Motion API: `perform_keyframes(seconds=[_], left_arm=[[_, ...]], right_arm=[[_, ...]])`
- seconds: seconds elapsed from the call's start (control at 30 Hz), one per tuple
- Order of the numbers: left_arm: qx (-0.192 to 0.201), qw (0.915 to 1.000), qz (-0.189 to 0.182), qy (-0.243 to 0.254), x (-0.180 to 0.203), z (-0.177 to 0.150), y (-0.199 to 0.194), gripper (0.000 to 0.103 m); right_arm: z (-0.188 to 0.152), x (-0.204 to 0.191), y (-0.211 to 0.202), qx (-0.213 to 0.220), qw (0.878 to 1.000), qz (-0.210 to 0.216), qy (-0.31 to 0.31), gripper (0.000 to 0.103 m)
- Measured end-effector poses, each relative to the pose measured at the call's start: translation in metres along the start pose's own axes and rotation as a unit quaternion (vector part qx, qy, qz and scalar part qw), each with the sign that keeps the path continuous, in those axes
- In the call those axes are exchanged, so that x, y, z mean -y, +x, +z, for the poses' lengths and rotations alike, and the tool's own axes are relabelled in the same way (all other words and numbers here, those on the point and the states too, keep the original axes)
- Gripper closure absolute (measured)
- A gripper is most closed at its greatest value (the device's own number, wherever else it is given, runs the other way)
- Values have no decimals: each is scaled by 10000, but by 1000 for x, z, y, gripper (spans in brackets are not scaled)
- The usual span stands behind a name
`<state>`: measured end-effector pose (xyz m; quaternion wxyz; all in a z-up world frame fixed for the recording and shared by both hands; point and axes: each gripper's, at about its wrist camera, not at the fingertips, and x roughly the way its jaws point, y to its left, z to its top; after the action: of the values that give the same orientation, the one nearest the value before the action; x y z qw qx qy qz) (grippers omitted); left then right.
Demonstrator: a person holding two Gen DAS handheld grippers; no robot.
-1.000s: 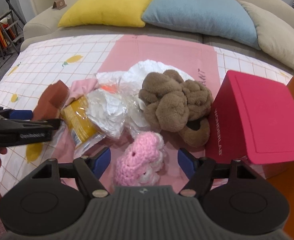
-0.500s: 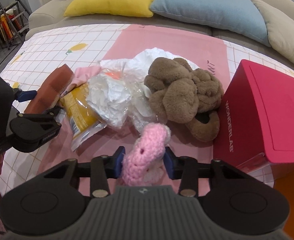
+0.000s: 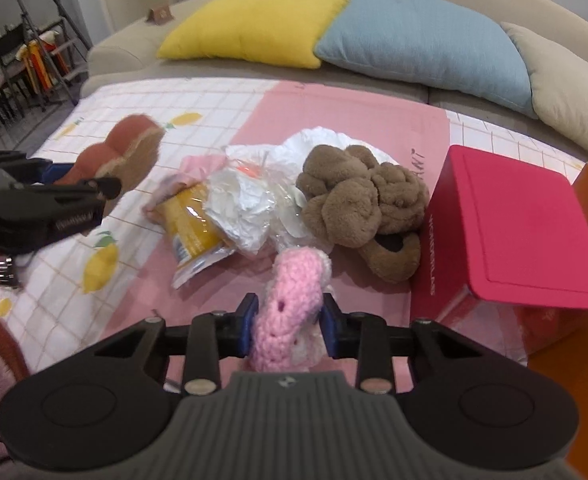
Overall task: Organize soft objects
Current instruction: 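Carry the sponge bear and pink toy over the orange box with both grippers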
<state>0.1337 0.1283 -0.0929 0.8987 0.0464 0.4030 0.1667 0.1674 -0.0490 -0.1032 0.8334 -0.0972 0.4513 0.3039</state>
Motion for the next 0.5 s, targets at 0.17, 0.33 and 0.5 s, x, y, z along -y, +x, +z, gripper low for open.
perform_keyframes(seconds=[0.17, 0.33, 0.5], left_arm=[[112, 9948, -832, -579, 7, 2, -43, 65], [88, 9869, -1450, -696, 26, -8, -71, 65], [-224, 9744, -2065, -859, 38, -16, -79, 65]], right_arm=[[-13, 3, -28, 324, 9994, 126, -64, 71], [-31, 8, -55, 615, 9980, -78, -119, 71], [-51, 24, -79, 738, 9970, -227, 41, 71]])
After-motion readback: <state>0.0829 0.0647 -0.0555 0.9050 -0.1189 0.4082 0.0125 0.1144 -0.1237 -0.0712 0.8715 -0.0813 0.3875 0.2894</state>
